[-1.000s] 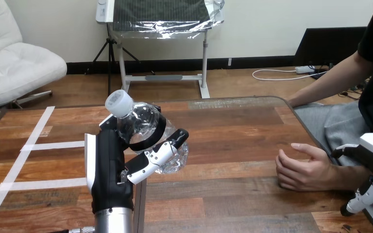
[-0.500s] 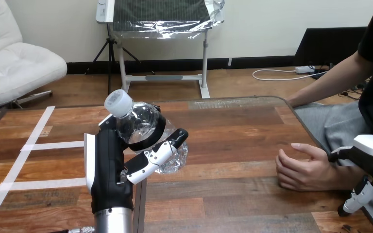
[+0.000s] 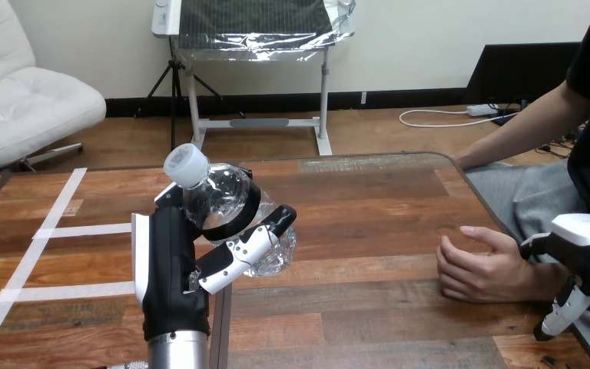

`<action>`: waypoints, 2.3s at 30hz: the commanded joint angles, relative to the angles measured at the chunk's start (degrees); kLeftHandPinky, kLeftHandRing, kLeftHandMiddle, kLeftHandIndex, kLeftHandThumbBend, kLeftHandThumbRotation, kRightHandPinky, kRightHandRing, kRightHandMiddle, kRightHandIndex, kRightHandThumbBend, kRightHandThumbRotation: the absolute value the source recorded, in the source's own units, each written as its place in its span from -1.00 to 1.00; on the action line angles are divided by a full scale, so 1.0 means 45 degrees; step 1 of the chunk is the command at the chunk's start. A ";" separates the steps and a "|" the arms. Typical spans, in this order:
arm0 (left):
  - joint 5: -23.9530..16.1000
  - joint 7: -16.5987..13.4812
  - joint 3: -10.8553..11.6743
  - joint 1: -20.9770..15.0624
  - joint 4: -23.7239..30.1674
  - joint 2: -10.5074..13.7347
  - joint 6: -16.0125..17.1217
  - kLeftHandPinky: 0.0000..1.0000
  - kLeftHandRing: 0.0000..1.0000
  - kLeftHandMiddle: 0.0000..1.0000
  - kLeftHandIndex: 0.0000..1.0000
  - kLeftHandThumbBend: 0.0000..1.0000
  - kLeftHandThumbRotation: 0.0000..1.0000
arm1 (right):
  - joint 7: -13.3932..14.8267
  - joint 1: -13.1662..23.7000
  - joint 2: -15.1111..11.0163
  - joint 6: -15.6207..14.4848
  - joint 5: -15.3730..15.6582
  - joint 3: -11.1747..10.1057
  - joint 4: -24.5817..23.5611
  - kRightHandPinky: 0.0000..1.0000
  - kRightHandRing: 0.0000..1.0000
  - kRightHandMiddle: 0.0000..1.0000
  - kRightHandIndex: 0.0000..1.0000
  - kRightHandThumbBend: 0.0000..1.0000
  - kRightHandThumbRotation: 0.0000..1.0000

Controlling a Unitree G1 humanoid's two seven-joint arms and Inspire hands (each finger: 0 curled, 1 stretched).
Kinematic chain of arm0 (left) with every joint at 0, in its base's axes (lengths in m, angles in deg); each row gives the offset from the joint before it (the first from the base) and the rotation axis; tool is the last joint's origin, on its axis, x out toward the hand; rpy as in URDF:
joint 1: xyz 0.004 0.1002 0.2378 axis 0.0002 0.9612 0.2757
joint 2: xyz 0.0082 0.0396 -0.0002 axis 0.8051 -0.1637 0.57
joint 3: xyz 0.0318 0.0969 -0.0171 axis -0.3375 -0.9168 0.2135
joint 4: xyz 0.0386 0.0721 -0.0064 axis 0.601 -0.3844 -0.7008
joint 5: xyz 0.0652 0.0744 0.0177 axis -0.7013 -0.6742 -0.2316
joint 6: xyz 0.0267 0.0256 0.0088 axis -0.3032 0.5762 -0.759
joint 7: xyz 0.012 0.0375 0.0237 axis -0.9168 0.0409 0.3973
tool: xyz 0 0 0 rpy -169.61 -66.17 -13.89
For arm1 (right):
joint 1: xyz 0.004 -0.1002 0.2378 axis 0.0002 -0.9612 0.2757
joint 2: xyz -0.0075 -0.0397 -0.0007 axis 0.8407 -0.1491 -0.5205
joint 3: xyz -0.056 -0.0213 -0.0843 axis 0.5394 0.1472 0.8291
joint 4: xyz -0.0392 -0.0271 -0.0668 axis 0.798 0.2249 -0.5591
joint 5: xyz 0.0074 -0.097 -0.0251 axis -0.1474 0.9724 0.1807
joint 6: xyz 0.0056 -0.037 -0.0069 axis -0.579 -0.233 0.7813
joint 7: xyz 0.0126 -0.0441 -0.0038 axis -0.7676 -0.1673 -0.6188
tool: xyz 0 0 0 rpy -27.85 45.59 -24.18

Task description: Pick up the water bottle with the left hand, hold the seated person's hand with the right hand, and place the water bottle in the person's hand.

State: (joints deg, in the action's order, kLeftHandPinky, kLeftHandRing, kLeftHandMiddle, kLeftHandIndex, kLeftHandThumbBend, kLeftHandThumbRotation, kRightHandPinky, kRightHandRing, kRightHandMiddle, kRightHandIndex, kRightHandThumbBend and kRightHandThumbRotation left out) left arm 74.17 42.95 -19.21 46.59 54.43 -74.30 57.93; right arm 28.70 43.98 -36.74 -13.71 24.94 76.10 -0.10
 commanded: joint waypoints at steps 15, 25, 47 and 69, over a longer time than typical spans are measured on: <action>-0.0001 0.0051 0.0045 -0.0317 0.1007 -0.0515 0.0517 -0.22 -0.15 -0.07 0.00 0.20 -1.00 | 0.1194 0.2209 -0.0052 0.0759 0.0850 0.1322 0.2421 0.70 0.77 0.79 0.69 0.52 -1.00; -0.0072 0.0025 0.0044 -0.0234 0.1078 -0.0520 0.0468 -0.22 -0.15 -0.07 0.00 0.21 -1.00 | 0.1617 0.2656 0.0025 0.0931 0.1081 0.1684 0.3387 0.67 0.76 0.77 0.69 0.49 -1.00; 0.0010 0.0117 0.0033 -0.0156 0.1152 -0.0529 0.0512 -0.24 -0.16 -0.08 0.00 0.22 -1.00 | 0.1859 0.3263 0.0186 0.0246 0.1313 0.2337 0.4561 0.60 0.72 0.74 0.66 0.46 -0.97; -0.0029 0.0160 0.0044 -0.0148 0.1212 -0.0535 0.0440 -0.24 -0.16 -0.08 -0.01 0.22 -1.00 | 0.2029 0.3406 0.0169 0.0260 0.1242 0.2610 0.4924 0.45 0.61 0.66 0.58 0.46 -0.96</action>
State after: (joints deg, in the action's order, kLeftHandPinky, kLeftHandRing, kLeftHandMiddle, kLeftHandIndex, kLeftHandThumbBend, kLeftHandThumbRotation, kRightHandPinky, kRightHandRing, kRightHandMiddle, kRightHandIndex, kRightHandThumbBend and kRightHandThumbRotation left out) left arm 74.06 43.57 -19.00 47.55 55.94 -74.25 58.35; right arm 37.39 56.09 -36.57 -12.22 29.86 86.42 21.08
